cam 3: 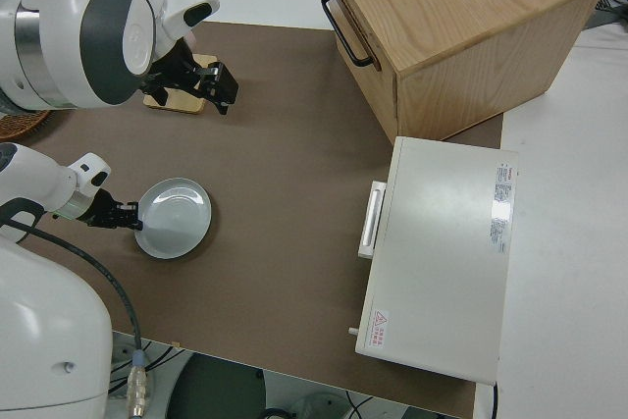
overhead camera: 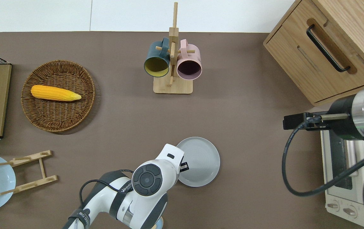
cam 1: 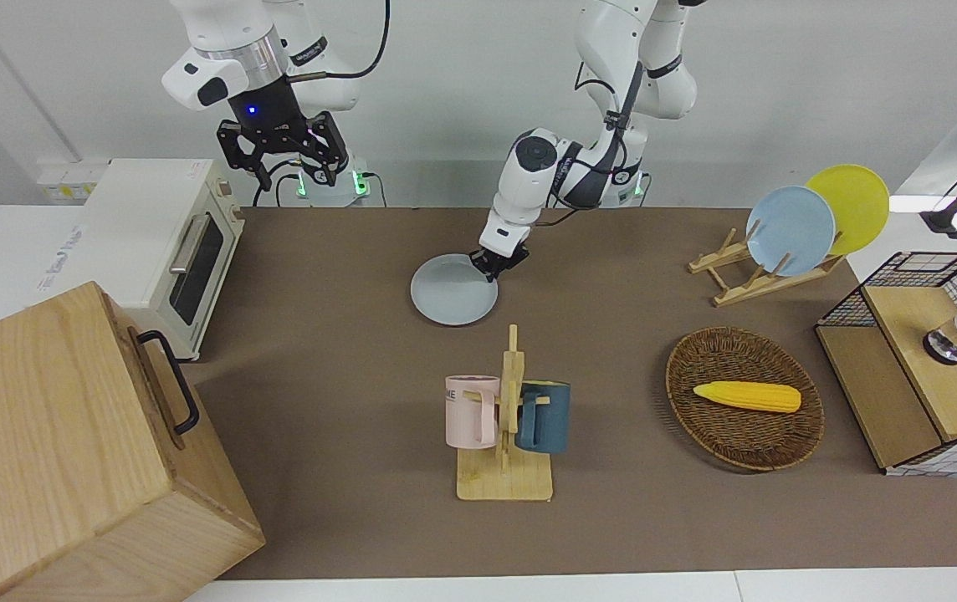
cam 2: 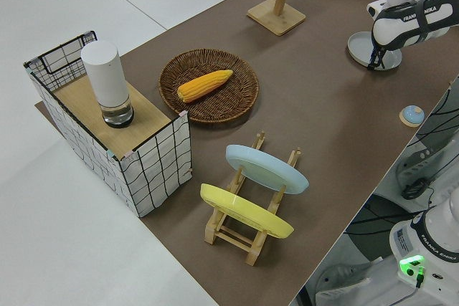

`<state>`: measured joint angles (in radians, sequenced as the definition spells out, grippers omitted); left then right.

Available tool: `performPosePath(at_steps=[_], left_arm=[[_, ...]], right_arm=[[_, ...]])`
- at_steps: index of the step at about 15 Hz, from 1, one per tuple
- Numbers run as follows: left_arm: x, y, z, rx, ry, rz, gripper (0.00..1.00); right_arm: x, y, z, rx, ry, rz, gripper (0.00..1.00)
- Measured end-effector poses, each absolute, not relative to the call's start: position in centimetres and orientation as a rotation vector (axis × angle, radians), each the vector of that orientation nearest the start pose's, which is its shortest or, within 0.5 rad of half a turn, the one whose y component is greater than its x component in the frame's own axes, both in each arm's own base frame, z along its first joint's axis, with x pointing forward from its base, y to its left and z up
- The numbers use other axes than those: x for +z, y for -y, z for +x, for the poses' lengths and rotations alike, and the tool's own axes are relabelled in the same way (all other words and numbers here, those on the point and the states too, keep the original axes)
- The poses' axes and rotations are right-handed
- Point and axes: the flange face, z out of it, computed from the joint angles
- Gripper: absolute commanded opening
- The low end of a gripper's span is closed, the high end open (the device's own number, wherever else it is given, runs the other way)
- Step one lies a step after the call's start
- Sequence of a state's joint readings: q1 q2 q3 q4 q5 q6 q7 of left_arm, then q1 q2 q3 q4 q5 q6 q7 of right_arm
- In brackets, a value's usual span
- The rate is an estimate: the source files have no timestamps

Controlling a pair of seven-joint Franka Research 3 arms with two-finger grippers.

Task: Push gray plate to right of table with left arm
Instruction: 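Keep pushing the gray plate with the left gripper toward the toaster oven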

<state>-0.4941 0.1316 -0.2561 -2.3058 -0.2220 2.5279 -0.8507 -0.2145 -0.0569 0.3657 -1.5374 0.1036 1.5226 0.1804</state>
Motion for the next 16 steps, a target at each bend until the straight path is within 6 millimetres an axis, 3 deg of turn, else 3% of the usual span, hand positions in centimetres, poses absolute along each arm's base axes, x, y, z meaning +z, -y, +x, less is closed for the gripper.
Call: performPosePath(at_steps=[16], left_arm=[[29.6,42.1,37.7,0.104,0.5,-3.339,0.0]], right_arm=[[66.5,-9.8,52.4,-0.037,-0.034,-3.053,0.996]])
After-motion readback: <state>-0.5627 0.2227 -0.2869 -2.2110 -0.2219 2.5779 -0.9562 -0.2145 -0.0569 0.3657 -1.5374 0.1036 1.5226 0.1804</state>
